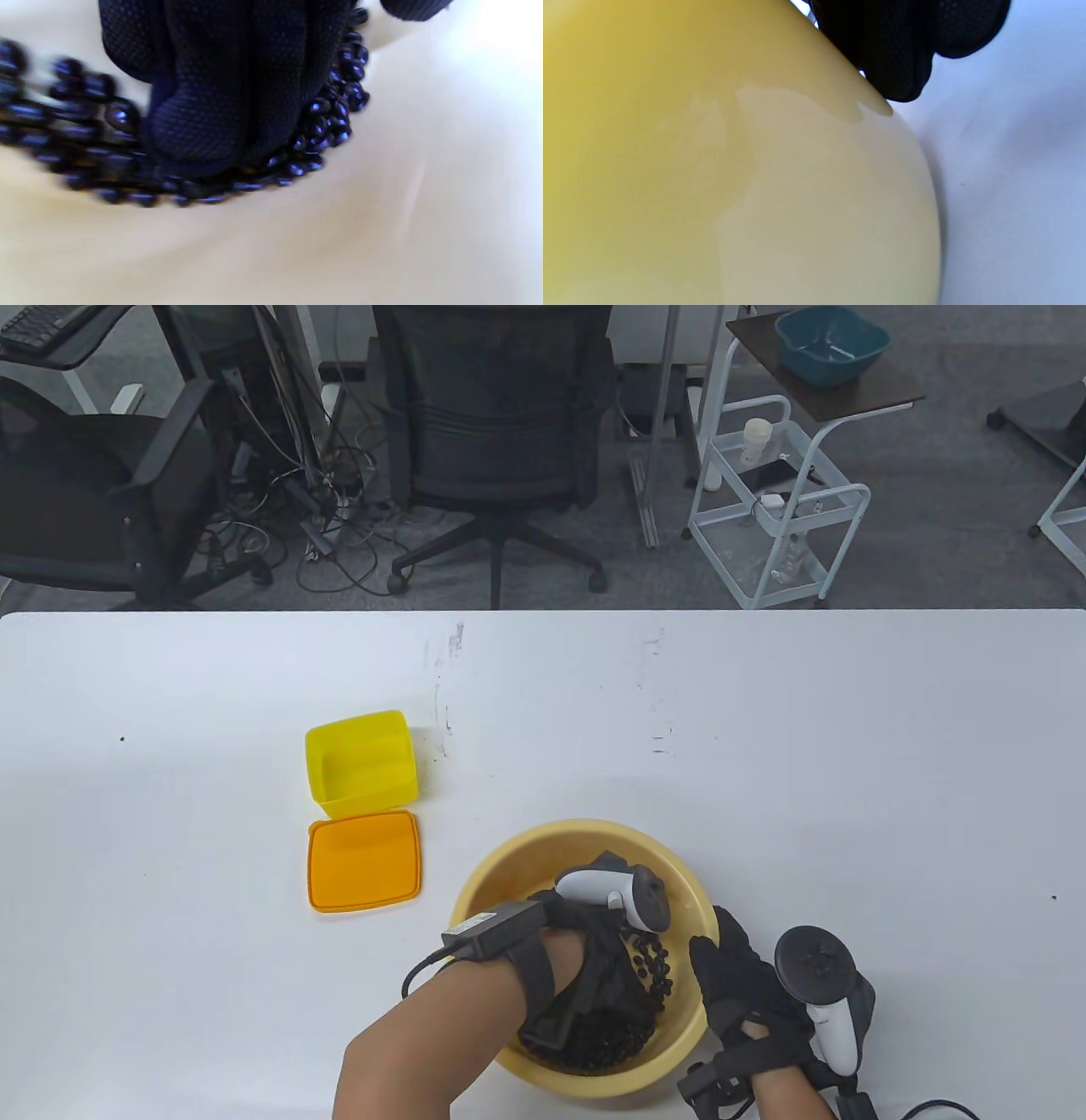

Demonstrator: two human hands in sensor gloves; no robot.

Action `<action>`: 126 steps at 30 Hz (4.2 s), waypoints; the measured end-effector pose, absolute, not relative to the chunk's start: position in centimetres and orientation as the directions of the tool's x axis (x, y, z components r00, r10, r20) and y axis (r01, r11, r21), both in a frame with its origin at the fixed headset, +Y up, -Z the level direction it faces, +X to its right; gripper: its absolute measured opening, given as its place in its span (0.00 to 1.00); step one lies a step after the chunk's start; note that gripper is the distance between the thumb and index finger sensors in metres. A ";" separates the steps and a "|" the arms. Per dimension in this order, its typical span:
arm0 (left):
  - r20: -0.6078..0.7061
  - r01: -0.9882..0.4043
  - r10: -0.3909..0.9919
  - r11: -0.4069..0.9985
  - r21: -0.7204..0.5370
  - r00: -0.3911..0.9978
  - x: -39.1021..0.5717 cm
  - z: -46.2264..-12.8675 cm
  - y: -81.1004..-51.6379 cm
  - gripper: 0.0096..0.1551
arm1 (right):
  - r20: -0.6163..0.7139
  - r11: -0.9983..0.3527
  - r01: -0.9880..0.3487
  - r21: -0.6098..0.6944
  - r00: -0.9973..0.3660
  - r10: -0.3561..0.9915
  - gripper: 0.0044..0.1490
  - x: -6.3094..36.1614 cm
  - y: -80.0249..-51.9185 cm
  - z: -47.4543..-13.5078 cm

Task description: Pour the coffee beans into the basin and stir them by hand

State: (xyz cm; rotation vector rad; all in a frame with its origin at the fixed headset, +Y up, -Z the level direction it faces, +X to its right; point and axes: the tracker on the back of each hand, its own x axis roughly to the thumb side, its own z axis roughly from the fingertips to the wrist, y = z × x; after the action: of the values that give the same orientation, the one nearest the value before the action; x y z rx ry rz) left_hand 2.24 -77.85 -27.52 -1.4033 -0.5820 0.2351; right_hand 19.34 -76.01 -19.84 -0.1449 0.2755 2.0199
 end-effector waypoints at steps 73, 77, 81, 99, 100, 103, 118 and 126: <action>0.526 0.364 -0.062 0.790 -0.493 0.848 1.5 -28.7 -73.9 0.39 | -0.228 -0.426 -0.894 0.137 -0.447 0.865 0.42 19.3 -76.1 -19.8; 0.571 0.582 -0.277 0.667 -0.464 0.773 1.2 -28.6 -74.2 0.40 | -0.228 -0.426 -0.894 0.137 -0.447 0.865 0.42 19.3 -76.1 -19.8; 0.575 0.646 -0.337 0.580 -0.496 0.745 1.0 -28.2 -74.9 0.42 | -0.228 -0.426 -0.894 0.137 -0.447 0.865 0.42 19.3 -76.1 -19.8; 0.422 0.346 0.390 0.251 -0.904 0.818 2.8 -25.6 -77.2 0.40 | -0.227 -0.424 -0.894 0.144 -0.447 0.865 0.42 19.4 -76.1 -19.8; 0.407 0.323 0.419 0.259 -0.910 0.812 2.9 -25.7 -77.1 0.40 | -0.227 -0.424 -0.894 0.145 -0.447 0.865 0.42 19.4 -76.1 -19.8; 0.323 0.210 0.501 0.269 -0.940 0.803 3.2 -26.2 -77.0 0.39 | -0.227 -0.423 -0.895 0.145 -0.446 0.866 0.42 19.4 -76.1 -19.8; 0.722 0.387 0.032 0.827 -0.407 0.692 4.0 -26.5 -74.6 0.36 | -0.228 -0.421 -0.895 0.147 -0.445 0.866 0.42 19.4 -76.1 -19.9; 0.653 0.665 -0.391 0.708 -0.237 0.649 3.1 -27.2 -74.8 0.41 | -0.227 -0.423 -0.895 0.145 -0.446 0.866 0.42 19.4 -76.1 -19.9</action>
State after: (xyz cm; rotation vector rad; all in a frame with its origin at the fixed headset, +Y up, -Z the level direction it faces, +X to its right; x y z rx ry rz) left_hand 3.15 -74.84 -27.25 -0.4903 -0.6082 -0.6283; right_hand 19.38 -76.12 -19.88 -0.1407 0.2943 2.0144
